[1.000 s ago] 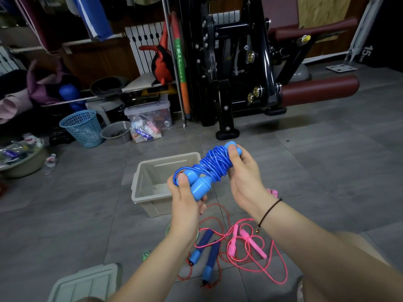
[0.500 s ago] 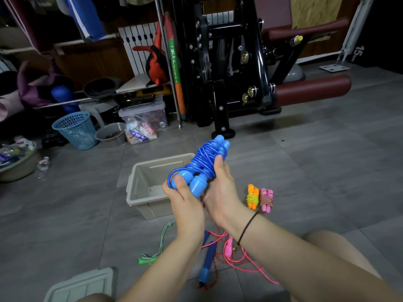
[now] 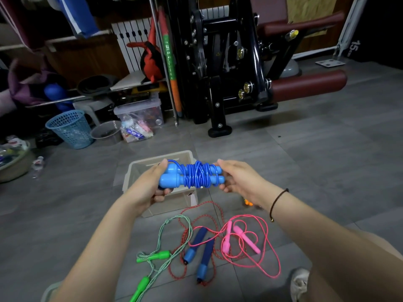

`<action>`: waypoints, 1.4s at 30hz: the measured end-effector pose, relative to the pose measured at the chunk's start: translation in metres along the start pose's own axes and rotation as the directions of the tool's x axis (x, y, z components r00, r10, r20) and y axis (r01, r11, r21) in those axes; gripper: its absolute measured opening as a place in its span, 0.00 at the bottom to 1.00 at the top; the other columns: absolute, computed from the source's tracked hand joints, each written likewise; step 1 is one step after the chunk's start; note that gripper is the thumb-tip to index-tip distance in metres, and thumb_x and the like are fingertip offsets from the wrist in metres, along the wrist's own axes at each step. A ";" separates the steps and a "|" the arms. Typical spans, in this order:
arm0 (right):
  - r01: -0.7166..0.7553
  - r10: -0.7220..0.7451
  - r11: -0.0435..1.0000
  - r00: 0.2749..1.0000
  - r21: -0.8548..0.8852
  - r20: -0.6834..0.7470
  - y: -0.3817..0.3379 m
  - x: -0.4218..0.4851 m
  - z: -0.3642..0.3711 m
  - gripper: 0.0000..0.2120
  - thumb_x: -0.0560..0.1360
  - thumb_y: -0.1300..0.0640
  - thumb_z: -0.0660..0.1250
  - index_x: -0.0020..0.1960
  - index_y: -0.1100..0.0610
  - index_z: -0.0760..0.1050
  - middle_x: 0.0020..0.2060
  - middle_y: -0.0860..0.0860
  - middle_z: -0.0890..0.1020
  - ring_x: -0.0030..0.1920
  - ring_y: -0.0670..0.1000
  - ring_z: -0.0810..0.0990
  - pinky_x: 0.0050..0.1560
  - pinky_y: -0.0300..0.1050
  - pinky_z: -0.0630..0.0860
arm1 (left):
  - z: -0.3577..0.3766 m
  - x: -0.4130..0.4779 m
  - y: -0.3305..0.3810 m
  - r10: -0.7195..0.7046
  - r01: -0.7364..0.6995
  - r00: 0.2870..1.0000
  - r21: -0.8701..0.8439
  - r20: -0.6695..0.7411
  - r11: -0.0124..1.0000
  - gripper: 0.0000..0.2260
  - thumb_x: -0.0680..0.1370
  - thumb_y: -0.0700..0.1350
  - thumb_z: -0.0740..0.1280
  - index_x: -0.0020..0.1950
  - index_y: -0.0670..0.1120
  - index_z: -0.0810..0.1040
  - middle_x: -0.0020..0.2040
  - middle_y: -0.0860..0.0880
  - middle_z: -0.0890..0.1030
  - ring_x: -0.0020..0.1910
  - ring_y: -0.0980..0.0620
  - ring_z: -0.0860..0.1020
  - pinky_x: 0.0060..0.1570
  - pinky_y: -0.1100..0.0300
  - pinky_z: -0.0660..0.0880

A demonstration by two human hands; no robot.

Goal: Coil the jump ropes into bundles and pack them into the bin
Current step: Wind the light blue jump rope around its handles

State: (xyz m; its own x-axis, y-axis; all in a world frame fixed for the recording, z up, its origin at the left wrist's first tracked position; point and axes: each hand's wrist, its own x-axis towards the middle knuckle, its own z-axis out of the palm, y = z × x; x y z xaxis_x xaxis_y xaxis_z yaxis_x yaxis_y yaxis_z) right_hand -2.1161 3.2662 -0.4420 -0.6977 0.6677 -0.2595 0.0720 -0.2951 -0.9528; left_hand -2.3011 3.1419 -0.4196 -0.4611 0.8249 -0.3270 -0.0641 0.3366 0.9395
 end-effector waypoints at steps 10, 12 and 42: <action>-0.133 0.136 0.990 0.988 -0.049 0.073 0.009 0.017 -0.039 0.05 0.76 0.60 0.65 0.49 0.62 0.74 0.39 0.60 0.82 0.33 0.53 0.84 0.36 0.42 0.82 | 0.032 0.054 -0.007 0.004 -0.038 0.986 -0.206 -0.166 0.978 0.25 0.81 0.62 0.49 0.50 0.45 0.77 0.27 0.49 0.73 0.21 0.57 0.60 0.21 0.66 0.57; -0.149 0.145 0.984 0.988 0.097 0.048 0.027 0.027 -0.040 0.03 0.77 0.62 0.64 0.46 0.62 0.73 0.38 0.59 0.83 0.33 0.54 0.84 0.37 0.43 0.82 | 0.043 0.072 -0.013 0.038 -0.068 0.991 -0.235 -0.129 0.970 0.19 0.82 0.57 0.53 0.59 0.47 0.75 0.35 0.49 0.76 0.25 0.57 0.64 0.24 0.65 0.61; -0.408 0.482 0.875 0.776 0.259 -0.407 0.310 0.280 -0.157 0.09 0.78 0.70 0.58 0.53 0.57 0.70 0.28 0.50 0.81 0.20 0.43 0.78 0.23 0.36 0.76 | 0.039 0.259 -0.358 -0.457 0.282 0.864 0.548 0.212 0.788 0.22 0.79 0.41 0.63 0.72 0.54 0.65 0.54 0.42 0.77 0.44 0.47 0.75 0.45 0.48 0.76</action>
State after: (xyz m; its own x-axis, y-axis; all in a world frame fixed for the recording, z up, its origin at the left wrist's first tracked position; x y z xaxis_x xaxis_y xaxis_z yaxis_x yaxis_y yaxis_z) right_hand -2.1772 3.4692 -0.8348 -0.2163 0.6540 -0.7249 0.1636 -0.7077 -0.6873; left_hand -2.3632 3.2524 -0.8450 -0.1818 0.6553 -0.7332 0.3041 0.7465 0.5918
